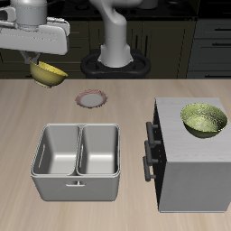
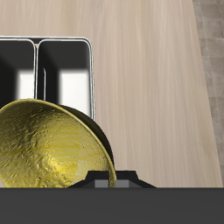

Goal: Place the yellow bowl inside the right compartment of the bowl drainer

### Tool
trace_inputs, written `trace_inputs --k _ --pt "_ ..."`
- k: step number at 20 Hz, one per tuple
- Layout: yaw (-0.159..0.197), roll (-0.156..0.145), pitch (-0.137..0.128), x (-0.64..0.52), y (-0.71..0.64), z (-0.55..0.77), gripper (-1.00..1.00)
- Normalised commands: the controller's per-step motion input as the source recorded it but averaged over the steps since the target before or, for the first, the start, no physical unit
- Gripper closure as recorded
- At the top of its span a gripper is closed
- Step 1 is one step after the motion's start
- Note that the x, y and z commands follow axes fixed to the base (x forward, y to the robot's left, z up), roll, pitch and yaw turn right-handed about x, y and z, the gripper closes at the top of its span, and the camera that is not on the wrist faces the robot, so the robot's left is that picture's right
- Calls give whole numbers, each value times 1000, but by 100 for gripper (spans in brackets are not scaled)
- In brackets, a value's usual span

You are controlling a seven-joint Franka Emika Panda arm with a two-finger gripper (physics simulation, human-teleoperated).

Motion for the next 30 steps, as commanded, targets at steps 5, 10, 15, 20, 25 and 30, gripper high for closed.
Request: trace_inputs --k 5,10,15,20,25,30 --pt "-11 38 8 267 281 1 100" --pt "3 51 11 218 304 -34 100" --pt "7 29 12 112 165 -44 100" --pt "7 6 -2 47 38 -16 100" --pt "6 -14 -7 93 -63 23 100" --pt "-22 -8 13 128 -12 -49 100"
